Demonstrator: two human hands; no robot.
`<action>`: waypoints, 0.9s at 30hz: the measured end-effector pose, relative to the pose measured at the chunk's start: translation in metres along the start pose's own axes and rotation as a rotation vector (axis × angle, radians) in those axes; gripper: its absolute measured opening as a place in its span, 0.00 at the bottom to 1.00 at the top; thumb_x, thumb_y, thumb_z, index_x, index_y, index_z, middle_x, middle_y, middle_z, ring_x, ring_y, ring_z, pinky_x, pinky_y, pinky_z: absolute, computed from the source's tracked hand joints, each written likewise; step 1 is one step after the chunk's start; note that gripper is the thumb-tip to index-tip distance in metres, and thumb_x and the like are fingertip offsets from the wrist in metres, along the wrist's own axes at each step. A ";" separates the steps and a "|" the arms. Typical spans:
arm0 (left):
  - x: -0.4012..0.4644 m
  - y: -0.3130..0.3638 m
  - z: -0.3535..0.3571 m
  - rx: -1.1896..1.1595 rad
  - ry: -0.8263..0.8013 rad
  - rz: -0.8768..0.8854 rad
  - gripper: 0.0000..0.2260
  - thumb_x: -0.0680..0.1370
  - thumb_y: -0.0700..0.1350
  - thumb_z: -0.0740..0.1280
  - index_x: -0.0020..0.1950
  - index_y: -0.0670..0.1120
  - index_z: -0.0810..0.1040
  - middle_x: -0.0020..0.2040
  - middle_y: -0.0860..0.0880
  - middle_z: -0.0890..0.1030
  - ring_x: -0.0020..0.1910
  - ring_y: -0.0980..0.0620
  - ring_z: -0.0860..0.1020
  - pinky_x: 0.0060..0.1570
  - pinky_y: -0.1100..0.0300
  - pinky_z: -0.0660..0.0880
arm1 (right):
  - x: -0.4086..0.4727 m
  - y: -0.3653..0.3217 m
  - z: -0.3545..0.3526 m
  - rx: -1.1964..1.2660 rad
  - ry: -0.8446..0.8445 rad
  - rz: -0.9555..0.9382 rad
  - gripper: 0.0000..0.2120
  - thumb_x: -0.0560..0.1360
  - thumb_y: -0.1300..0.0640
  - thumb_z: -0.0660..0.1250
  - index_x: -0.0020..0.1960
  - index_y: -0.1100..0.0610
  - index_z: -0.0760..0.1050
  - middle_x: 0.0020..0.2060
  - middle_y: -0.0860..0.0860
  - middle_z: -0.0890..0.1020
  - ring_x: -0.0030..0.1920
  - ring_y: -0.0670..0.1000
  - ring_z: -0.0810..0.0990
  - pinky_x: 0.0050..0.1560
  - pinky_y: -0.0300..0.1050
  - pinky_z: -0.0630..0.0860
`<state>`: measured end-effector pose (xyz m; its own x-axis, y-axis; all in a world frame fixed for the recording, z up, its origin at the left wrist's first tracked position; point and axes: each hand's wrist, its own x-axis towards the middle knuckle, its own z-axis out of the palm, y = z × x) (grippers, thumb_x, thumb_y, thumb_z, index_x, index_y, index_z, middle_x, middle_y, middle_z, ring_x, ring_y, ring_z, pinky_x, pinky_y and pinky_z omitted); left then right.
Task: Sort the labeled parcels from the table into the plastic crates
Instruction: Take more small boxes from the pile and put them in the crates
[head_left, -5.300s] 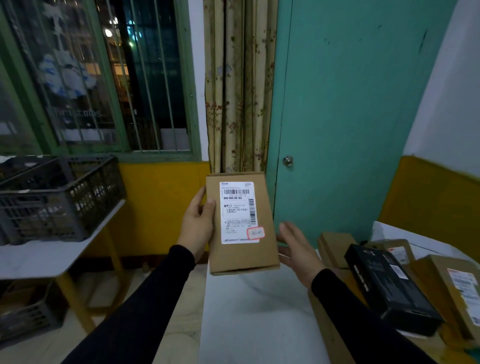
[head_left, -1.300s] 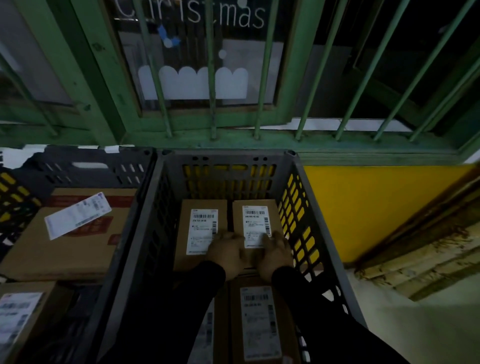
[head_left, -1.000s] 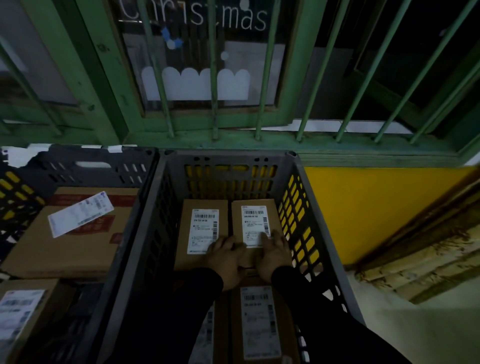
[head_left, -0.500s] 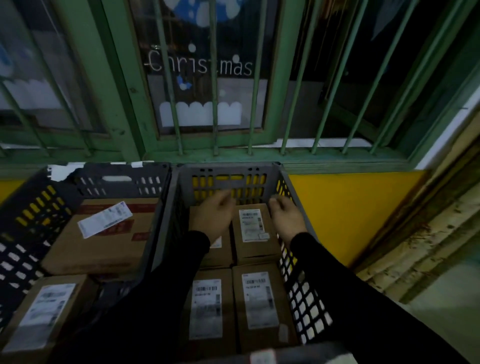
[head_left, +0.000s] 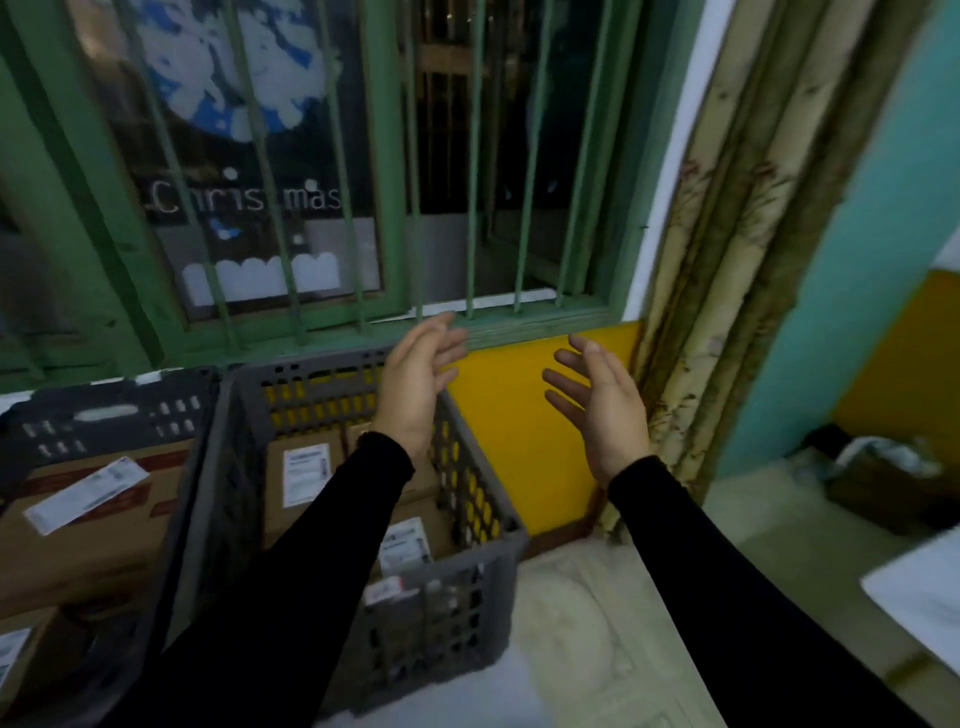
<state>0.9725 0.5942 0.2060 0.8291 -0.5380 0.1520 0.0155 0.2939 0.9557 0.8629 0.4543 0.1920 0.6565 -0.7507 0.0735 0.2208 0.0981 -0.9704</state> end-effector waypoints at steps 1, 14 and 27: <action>-0.007 -0.001 0.025 -0.003 -0.029 0.005 0.14 0.85 0.49 0.55 0.68 0.49 0.73 0.62 0.49 0.79 0.62 0.52 0.77 0.64 0.55 0.71 | -0.007 -0.011 -0.025 0.020 0.015 -0.015 0.18 0.84 0.48 0.56 0.70 0.54 0.71 0.60 0.50 0.79 0.57 0.50 0.81 0.55 0.45 0.78; -0.183 -0.068 0.451 -0.185 -0.491 -0.098 0.11 0.84 0.46 0.56 0.60 0.47 0.77 0.55 0.46 0.82 0.54 0.50 0.80 0.60 0.53 0.74 | -0.166 -0.128 -0.465 0.054 0.574 -0.198 0.13 0.84 0.52 0.57 0.63 0.55 0.74 0.57 0.55 0.80 0.50 0.51 0.81 0.54 0.48 0.78; -0.285 -0.150 0.773 -0.335 -0.783 -0.219 0.10 0.83 0.45 0.57 0.58 0.46 0.78 0.54 0.46 0.82 0.52 0.50 0.80 0.55 0.55 0.77 | -0.255 -0.193 -0.764 0.008 0.959 -0.249 0.15 0.83 0.49 0.58 0.66 0.53 0.73 0.56 0.50 0.82 0.57 0.54 0.82 0.60 0.52 0.78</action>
<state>0.3018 0.0929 0.2138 0.1688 -0.9607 0.2202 0.3944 0.2706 0.8782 0.1014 0.1277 0.1850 -0.2705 -0.9612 0.0548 0.2801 -0.1331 -0.9507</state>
